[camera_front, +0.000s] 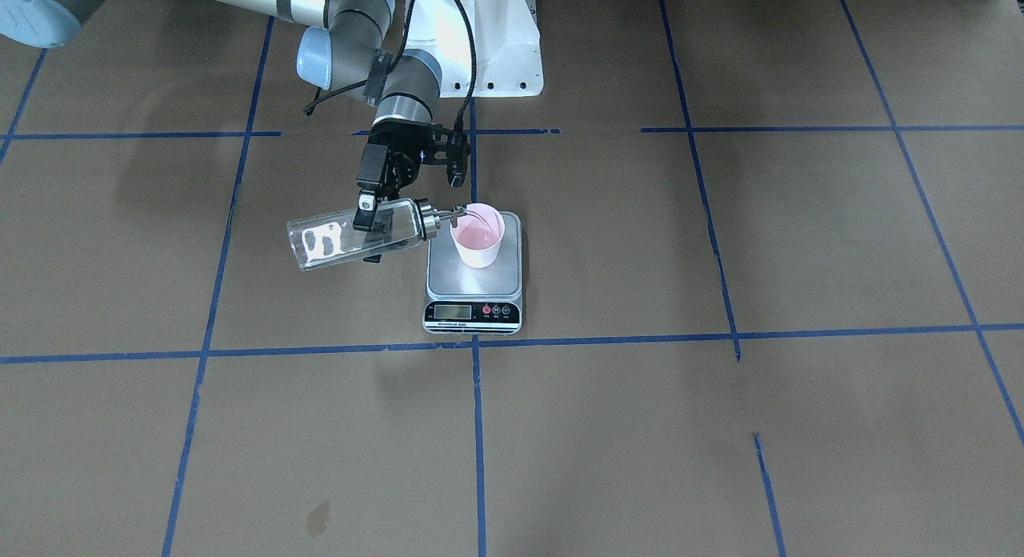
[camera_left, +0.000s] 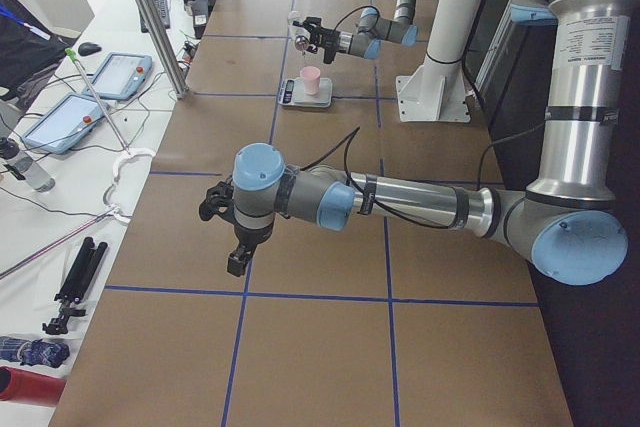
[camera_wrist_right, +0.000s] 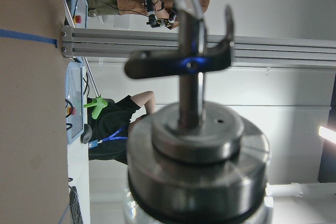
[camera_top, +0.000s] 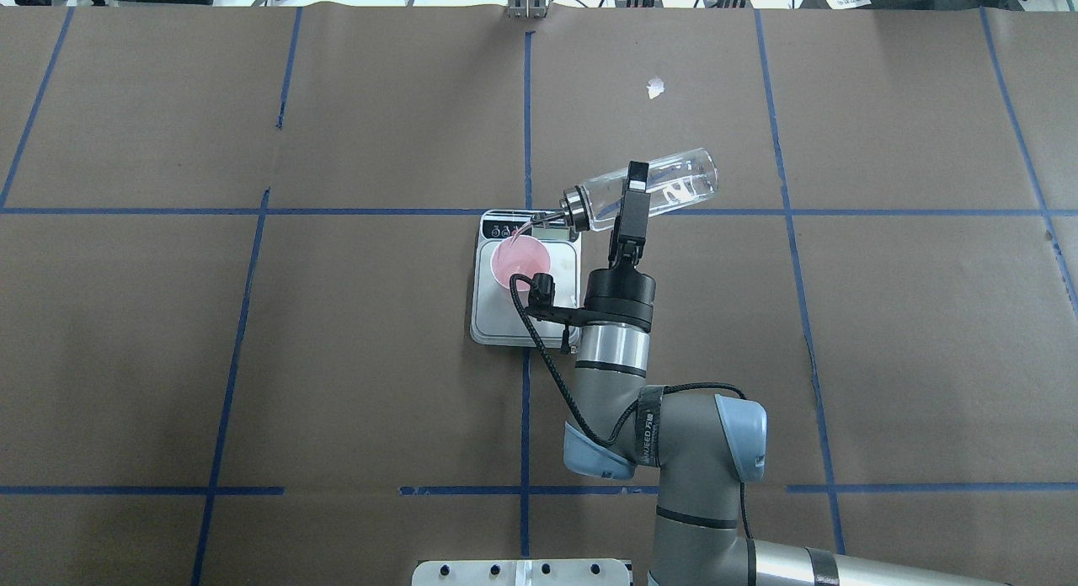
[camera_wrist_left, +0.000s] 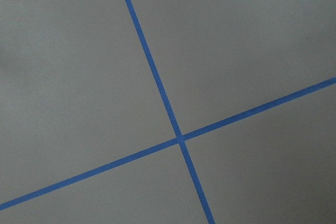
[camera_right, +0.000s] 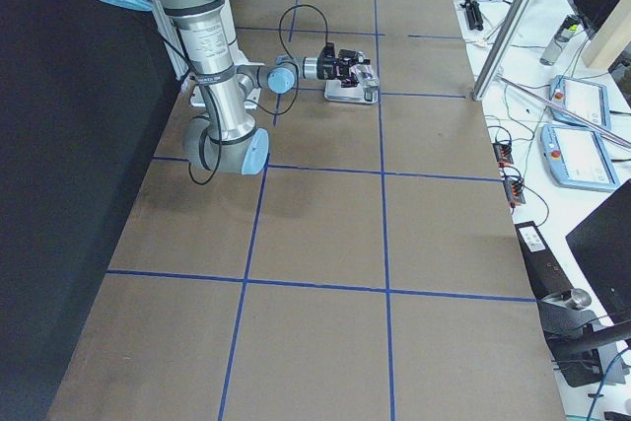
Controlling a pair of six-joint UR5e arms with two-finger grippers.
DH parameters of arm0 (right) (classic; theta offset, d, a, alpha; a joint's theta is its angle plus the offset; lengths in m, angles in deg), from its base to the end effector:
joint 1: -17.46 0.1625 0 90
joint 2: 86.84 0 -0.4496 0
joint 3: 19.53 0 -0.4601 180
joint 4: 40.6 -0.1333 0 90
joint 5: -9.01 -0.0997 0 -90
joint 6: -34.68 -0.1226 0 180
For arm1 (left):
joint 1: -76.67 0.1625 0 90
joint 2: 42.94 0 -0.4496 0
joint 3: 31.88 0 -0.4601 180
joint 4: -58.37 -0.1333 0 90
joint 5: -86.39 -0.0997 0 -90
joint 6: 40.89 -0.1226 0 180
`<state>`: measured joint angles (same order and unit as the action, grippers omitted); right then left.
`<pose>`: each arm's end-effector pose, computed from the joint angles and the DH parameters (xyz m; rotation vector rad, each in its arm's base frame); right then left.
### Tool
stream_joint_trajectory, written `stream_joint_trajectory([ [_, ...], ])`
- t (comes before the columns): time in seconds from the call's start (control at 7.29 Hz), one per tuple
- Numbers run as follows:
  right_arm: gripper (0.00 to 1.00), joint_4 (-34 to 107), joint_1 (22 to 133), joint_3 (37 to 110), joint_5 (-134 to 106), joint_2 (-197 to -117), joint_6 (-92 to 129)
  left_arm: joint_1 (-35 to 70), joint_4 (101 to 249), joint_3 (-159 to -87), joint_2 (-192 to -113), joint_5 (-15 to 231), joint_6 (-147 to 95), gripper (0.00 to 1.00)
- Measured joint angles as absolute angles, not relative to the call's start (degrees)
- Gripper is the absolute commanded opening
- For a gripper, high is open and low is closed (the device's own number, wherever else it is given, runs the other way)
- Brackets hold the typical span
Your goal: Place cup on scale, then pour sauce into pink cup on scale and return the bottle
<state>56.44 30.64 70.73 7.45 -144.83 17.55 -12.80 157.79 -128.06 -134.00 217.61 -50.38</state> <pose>-0.6417 -0.4130 0.2586 1.3555 0.7849 -0.4843 -0.0471 -0.5872 0.6138 0.3340 0.6923 0.2708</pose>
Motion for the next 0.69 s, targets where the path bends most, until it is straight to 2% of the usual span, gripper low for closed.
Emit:
stream_joint_trajectory([
  [0.69,0.00,56.3,30.7,70.7,7.9,-145.0,17.5,-12.8,157.9,-128.1,-134.0,217.6,-50.4,1.00],
])
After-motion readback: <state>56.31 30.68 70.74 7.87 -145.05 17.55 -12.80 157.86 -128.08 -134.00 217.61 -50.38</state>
